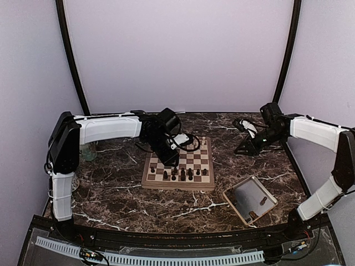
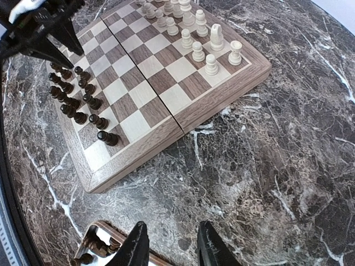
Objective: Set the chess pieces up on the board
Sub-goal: Place the pawn at e7, then pick up the rook from the storage box.
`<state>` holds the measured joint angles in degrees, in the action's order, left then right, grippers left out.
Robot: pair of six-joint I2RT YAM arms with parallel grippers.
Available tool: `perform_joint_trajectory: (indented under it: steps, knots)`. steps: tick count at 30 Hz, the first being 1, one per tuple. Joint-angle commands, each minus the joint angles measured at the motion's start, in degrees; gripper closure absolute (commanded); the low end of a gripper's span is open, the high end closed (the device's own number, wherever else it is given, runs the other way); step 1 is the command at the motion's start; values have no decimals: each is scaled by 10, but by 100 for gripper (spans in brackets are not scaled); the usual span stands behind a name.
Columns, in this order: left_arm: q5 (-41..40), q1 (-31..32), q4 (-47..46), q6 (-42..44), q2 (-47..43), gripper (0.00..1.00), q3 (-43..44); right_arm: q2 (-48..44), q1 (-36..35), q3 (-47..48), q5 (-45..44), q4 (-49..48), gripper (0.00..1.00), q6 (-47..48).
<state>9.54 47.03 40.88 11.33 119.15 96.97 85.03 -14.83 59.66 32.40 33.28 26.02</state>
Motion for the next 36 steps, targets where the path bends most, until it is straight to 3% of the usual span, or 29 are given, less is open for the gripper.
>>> perform_joint_trajectory:
  steps: [1, 6, 15, 21, 29, 36]
  knots:
    - [-10, -3, 5, 5, -79, 73, 8, -35, 4, 26, -39, 62, 69, 33]
    - [20, -7, -46, -11, -124, 72, -17, -52, 5, 28, -101, 141, 69, 59]
    - [98, -7, -246, -94, -178, 70, -102, -96, 5, -14, -212, 273, 70, 101]
    - [110, -7, -275, -116, -171, 70, -113, -93, 5, -51, -279, 336, 72, 126]
    - [116, -6, -311, -140, -187, 70, -155, -47, 5, -84, -251, 385, 72, 132]
    - [117, -6, -309, -141, -188, 70, -155, 18, 5, -91, -193, 393, 64, 124]
